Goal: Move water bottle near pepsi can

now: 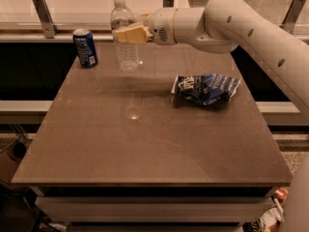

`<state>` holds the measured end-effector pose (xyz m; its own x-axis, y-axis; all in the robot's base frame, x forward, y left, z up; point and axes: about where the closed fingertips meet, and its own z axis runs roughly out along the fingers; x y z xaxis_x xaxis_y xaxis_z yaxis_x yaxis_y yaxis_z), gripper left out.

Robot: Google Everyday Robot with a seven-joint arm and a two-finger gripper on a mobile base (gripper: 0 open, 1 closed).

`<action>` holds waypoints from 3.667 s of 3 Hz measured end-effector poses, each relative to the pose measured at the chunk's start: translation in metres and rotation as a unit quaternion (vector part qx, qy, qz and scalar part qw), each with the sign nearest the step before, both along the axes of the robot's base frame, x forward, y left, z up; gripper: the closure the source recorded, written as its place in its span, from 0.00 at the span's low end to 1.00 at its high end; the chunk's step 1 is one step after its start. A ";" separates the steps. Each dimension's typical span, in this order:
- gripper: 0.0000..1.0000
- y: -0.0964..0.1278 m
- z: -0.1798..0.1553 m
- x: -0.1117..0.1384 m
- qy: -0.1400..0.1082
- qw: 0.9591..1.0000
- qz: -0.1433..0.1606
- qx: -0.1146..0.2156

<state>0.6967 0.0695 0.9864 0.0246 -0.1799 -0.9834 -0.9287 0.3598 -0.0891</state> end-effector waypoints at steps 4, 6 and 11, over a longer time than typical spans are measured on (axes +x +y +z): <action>1.00 0.053 -0.057 0.056 0.016 1.000 -0.015 0.009; 0.82 0.062 -0.065 0.061 0.020 1.000 -0.014 0.017; 0.00 0.073 -0.066 0.058 0.022 1.000 -0.006 0.018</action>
Offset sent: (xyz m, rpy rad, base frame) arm 0.0583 0.0373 -0.0462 0.0293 0.0439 -0.0211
